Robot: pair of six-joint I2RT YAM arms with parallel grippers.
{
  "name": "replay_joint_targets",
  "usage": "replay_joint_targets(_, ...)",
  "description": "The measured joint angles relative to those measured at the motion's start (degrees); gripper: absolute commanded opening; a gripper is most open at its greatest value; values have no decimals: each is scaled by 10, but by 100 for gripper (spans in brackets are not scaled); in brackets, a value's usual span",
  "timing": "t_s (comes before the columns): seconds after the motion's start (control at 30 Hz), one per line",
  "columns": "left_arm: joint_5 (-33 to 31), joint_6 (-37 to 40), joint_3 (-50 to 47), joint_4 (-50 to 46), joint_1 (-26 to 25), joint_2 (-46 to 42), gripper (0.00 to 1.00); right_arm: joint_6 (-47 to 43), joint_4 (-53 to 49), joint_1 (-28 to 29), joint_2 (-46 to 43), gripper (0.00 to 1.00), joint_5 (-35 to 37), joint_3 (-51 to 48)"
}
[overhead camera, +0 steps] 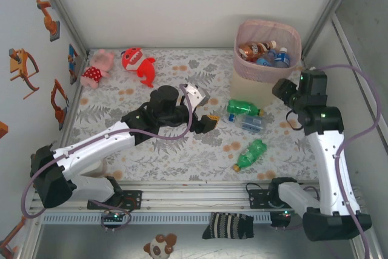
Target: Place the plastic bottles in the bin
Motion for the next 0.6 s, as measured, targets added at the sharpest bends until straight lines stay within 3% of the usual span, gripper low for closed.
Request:
replay_joint_targets(0.3, -11, 0, -9, 1, 0, 0, 82, 82, -41, 0, -57, 76, -53, -169)
replay_joint_targets(0.6, -24, -1, -21, 0, 0, -5, 82, 144, 0, 0, -58, 87, -143, -318)
